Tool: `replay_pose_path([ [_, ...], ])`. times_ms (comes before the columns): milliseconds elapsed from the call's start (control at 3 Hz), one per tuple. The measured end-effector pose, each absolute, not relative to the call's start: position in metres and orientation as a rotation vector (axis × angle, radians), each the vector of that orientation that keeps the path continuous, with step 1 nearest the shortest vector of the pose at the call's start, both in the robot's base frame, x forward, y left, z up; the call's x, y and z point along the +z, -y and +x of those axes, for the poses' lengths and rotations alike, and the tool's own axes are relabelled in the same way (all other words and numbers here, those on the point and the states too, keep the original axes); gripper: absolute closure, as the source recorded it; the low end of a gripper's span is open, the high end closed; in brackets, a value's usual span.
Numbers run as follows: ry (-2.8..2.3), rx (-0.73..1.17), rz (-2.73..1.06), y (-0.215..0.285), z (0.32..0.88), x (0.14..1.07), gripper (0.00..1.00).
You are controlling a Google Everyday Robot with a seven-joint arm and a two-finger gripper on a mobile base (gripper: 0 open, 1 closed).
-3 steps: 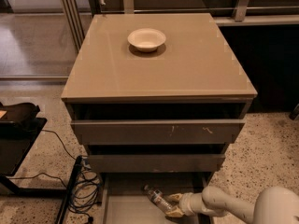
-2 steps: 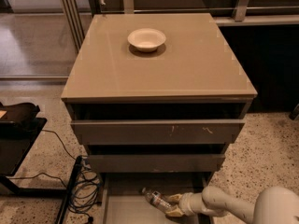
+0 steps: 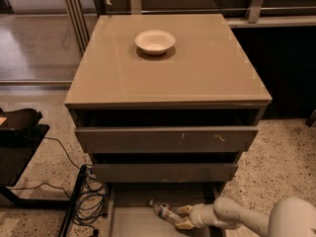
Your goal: Pick water bottle from bottom drawer and place on counter
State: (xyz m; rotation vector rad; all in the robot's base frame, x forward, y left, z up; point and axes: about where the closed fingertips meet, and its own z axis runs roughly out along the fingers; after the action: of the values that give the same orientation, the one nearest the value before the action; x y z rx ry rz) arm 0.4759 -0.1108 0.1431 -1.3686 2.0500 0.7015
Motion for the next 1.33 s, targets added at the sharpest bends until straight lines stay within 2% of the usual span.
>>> replay_pose_path([
  [333, -2.053, 0.734, -1.381, 0.121, 0.47, 0.151, 1.0],
  [1333, -1.94, 0.782, -1.456, 0.172, 0.444, 0.266, 1.0],
])
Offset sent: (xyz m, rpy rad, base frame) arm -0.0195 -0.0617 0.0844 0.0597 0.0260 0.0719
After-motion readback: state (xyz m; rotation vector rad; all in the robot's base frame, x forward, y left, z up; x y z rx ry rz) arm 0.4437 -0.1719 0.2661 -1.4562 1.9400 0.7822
